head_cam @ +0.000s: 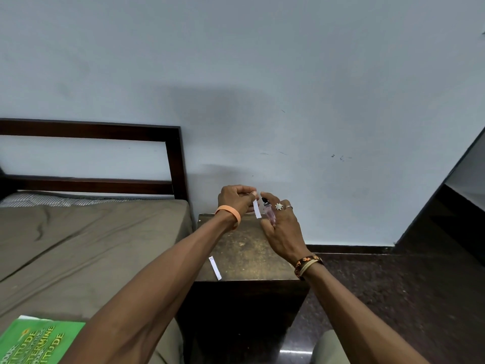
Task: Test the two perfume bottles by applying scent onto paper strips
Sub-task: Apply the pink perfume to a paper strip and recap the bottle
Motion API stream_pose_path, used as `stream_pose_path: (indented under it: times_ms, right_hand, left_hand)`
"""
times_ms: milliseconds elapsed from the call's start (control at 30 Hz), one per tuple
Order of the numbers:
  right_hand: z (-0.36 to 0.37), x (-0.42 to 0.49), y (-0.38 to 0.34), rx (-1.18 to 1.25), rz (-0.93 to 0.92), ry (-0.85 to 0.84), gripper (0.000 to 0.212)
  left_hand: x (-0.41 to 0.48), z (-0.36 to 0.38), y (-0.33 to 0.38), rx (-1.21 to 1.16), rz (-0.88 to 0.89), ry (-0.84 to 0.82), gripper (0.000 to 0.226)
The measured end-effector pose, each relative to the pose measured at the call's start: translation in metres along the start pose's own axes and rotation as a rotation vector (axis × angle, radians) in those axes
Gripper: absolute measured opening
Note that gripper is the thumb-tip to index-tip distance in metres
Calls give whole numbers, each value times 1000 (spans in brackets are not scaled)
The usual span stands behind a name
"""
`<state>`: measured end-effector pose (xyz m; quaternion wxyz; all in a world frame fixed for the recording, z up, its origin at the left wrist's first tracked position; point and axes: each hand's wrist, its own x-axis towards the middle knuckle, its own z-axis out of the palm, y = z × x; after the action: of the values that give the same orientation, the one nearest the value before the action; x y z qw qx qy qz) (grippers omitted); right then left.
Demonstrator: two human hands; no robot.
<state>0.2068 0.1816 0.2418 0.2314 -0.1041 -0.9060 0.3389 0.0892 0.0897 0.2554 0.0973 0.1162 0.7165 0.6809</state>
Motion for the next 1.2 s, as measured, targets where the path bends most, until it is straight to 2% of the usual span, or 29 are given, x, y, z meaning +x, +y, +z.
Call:
stream_pose_path:
  times_ms: [133, 233, 333, 867, 1000, 1200]
  right_hand:
    - [3, -1, -3, -101, -16, 0, 53]
    - [4, -2, -2, -129, -13, -13, 57]
    - [7, -2, 1, -160, -21, -44, 51]
    - [7, 14, -7, -163, 11, -31, 45]
    - [9, 14, -6, -215, 22, -38, 36]
    - [12, -2, 1, -251, 38, -121, 48]
  left_hand:
    - [2, 1, 1, -110, -77, -7, 8]
    - [3, -2, -1, -131, -107, -18, 8]
    - [3, -4, -4, -145, -126, -28, 8]
    - [-3, -1, -8, -95, -144, -58, 9]
    - [-1, -4, -9, -134, -148, -65, 8]
    - [0, -8, -9, -160, -163, -60, 9]
